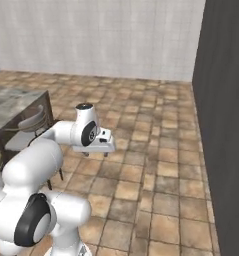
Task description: Place the large bottle from the dining counter next to the other large bottle outside the sink, and place the small bottle from the dining counter next to the other small bottle inside the sink.
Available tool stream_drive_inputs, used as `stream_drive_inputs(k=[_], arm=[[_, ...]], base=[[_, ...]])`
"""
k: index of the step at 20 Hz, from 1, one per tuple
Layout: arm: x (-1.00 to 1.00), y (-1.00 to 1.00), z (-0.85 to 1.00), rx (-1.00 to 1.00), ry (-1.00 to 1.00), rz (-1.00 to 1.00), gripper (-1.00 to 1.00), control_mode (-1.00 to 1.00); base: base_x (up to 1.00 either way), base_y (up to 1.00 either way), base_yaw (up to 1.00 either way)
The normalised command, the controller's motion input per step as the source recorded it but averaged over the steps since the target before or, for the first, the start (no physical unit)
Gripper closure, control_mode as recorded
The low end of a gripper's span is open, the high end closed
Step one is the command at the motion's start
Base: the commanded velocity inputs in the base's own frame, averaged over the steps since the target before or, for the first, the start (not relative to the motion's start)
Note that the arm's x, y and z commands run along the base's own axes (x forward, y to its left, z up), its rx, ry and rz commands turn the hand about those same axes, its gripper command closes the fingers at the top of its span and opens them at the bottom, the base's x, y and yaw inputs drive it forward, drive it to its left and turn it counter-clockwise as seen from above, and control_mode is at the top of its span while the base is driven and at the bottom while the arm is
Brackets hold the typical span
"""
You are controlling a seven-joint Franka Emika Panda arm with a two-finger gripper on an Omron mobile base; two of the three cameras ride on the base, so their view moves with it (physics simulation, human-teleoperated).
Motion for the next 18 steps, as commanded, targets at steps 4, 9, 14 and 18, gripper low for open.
stream_drive_inputs(k=[4,9,14,18], arm=[[0.0,0.0,0.0,0.0,0.0,0.0,-1.0,1.0],[0.0,0.0,0.0,0.0,0.0,0.0,-1.0,1.0],[0.0,0.0,0.0,0.0,0.0,0.0,-1.0,1.0],[0.0,0.0,0.0,0.0,0.0,0.0,-1.0,1.0]], base=[[0.63,0.01,0.54],[0.54,0.0,0.56],[0.33,-0.11,0.54],[0.33,-0.13,0.54]])
